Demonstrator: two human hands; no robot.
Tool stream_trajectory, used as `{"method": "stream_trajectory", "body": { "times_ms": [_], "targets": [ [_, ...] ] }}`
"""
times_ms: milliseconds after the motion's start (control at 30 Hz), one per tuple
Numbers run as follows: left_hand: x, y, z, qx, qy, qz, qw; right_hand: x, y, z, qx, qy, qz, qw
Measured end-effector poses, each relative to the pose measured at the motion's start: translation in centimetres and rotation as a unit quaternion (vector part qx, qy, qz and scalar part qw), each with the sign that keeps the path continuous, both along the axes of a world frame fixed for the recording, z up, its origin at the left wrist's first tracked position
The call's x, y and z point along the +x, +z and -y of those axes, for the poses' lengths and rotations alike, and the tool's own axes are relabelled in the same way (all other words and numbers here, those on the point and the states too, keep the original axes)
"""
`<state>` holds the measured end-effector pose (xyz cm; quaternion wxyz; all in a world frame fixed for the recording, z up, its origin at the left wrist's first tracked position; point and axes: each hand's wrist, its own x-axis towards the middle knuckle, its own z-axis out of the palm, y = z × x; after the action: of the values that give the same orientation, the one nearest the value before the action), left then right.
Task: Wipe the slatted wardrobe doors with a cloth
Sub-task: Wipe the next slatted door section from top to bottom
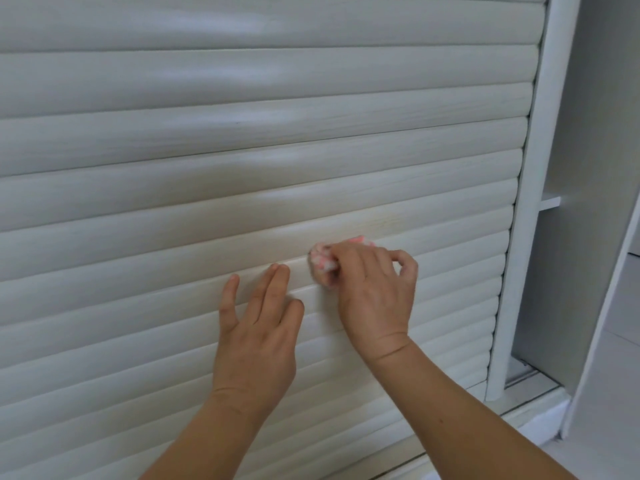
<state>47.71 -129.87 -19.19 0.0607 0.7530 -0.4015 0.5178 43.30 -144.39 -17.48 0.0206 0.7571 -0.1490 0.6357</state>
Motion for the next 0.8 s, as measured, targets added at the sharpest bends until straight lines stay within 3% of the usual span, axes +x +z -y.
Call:
{"method": "stream_trajectory", "body": {
  "times_ms": [200,567,700,800],
  "targets": [
    [0.0,0.0,0.1,-0.009,-0.01,-0.004,1.0,-1.1,-0.7,4.3,0.133,-0.072,0.03,0.988],
    [0.0,0.6,0.4,-0.024,-0.01,-0.004,1.0,1.0,-0.8,-1.0,0.014,-0.016,0.006,1.0],
    [-0.4,1.0,0.5,-0.021,-0.004,-0.015,1.0,-0.4,-0.5,3.4,0.144,-0.02,0.047,0.988],
    [-0.5,1.1,0.6,-0.015,0.002,-0.026,1.0,-1.7,0.3,6.8,0.292,-0.019,0.062,0.954]
  ]
}}
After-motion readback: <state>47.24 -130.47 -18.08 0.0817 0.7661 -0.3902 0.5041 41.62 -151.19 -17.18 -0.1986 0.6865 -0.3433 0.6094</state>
